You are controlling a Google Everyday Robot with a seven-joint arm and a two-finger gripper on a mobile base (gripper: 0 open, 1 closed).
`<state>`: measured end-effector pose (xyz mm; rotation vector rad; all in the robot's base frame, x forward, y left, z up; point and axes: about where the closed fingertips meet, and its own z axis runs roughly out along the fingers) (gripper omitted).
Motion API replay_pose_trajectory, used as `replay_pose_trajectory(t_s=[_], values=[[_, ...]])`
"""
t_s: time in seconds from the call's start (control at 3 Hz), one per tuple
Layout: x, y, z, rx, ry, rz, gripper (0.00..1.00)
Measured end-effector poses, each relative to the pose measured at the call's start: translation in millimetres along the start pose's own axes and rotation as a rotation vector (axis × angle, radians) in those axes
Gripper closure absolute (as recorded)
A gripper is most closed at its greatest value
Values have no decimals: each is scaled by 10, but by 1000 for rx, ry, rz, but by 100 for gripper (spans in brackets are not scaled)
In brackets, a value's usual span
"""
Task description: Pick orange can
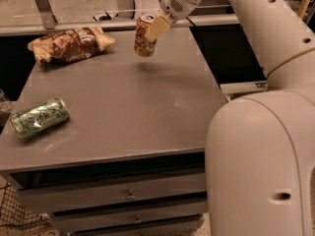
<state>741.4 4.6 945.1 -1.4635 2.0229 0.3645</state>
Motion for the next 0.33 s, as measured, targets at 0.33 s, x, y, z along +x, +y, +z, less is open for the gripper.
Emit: replay_pose_trajectory(t_s=[0.33], values=[[17,-3,-182,27,-9,-5,100]])
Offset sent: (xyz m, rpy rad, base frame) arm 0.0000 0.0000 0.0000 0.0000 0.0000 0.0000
